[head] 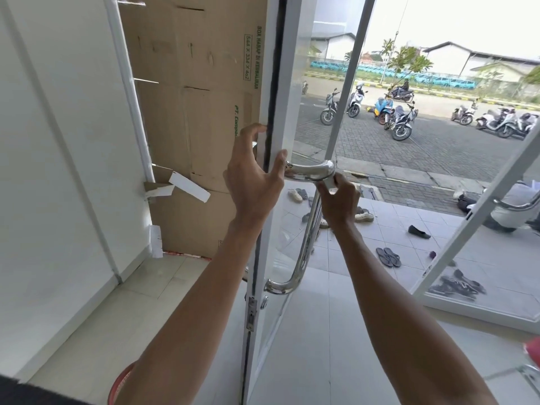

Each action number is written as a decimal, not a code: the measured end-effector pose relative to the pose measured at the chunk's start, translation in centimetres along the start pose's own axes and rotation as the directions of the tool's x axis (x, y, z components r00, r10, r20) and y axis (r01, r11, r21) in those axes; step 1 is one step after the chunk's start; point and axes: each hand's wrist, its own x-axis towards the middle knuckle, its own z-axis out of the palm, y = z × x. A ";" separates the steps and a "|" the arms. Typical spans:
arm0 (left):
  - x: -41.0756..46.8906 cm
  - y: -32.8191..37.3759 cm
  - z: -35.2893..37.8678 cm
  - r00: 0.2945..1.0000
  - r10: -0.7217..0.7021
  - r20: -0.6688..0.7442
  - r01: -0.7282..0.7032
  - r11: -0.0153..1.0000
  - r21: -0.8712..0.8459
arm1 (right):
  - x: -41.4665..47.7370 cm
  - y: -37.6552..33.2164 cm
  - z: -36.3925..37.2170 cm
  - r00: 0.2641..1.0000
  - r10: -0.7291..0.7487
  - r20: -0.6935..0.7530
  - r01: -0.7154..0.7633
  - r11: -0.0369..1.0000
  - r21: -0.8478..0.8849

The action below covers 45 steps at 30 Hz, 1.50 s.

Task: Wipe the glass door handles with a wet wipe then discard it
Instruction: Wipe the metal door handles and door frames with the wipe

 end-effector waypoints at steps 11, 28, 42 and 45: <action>0.0 0.1 -0.1 0.999 -0.018 -0.033 0.019 1.000 0.020 | 0.6 -2.5 -0.5 0.971 -0.228 -0.077 0.225 0.973 -0.055; 0.0 -0.1 -0.1 1.000 -0.008 -0.028 0.008 1.000 0.009 | -0.1 -2.4 -0.1 0.988 0.015 -0.156 -0.003 0.997 0.074; -0.3 0.1 0.2 0.999 0.048 -0.016 -0.048 0.999 0.024 | -2.9 3.1 0.9 0.994 0.035 0.103 -0.049 0.990 0.132; -0.3 0.2 0.3 0.999 0.034 -0.030 -0.033 0.999 0.020 | -1.1 2.4 0.0 0.998 -0.035 0.048 0.027 0.986 0.164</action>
